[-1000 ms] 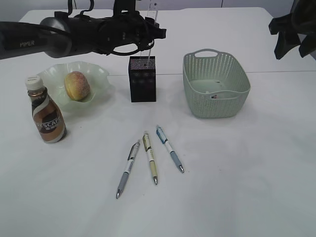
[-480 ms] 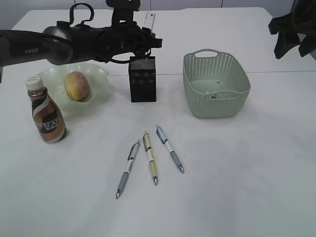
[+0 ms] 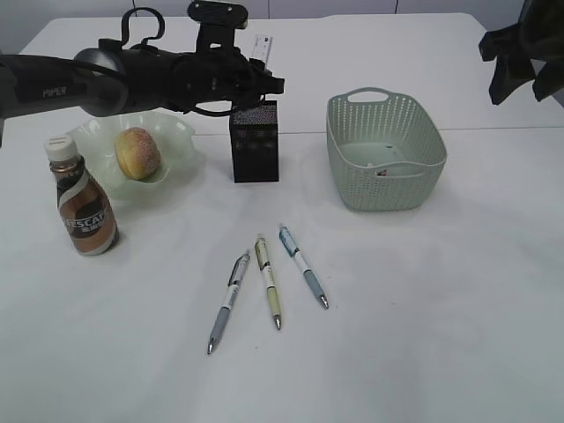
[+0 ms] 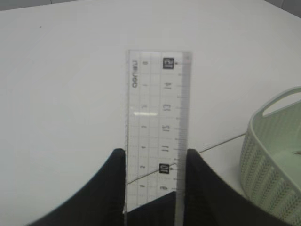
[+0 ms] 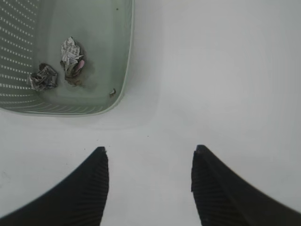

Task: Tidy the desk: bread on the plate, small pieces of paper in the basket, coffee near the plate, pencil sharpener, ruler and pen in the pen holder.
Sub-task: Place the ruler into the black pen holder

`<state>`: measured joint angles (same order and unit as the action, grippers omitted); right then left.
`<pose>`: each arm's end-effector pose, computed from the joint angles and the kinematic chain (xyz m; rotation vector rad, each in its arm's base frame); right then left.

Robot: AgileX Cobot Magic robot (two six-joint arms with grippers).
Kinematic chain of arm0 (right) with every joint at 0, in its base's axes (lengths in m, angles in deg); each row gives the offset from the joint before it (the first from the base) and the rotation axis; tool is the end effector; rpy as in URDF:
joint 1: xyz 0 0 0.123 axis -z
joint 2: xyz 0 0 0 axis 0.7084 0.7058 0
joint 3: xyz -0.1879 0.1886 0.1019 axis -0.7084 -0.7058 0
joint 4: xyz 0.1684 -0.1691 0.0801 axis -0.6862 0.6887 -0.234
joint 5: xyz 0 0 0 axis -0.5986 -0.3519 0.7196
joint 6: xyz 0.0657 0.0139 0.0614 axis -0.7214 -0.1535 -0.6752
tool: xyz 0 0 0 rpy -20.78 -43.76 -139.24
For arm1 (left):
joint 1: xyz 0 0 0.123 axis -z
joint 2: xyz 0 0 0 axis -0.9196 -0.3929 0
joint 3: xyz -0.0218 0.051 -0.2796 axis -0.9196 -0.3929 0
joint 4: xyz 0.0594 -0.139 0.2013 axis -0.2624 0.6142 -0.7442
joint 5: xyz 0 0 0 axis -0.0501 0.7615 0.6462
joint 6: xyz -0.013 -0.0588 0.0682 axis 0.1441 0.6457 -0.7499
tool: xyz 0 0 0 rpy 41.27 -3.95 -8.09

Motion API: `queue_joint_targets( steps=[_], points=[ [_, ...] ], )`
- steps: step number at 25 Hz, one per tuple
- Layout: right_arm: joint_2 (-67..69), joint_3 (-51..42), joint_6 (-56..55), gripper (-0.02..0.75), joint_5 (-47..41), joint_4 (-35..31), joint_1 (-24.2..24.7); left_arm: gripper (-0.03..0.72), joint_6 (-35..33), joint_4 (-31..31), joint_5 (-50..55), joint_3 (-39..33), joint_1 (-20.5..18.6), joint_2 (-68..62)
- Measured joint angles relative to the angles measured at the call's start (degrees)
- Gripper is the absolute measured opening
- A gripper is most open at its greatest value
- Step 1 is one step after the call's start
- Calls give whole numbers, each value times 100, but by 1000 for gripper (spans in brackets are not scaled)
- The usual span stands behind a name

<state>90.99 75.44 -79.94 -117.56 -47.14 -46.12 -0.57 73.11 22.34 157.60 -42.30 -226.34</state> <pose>0.3994 0.0062 0.3197 -0.0838 2.6650 -0.0219 0.5172 -0.2366 0.1776 0.3503 1.8923 -0.3323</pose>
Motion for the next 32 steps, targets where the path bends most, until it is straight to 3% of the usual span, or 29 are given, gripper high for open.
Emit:
queue_joint_targets(
  steps=[7, 16, 26, 32],
  points=[
    [0, 0, 0, 417, 0, 0, 0, 269, 0, 0, 22, 0, 0, 0],
    [0, 0, 0, 417, 0, 0, 0, 363, 0, 0, 171, 0, 0, 0],
    [0, 0, 0, 417, 0, 0, 0, 411, 0, 0, 219, 0, 0, 0],
    [0, 0, 0, 417, -188, 0, 0, 413, 0, -19, 1095, -12, -37, 407]
  ],
)
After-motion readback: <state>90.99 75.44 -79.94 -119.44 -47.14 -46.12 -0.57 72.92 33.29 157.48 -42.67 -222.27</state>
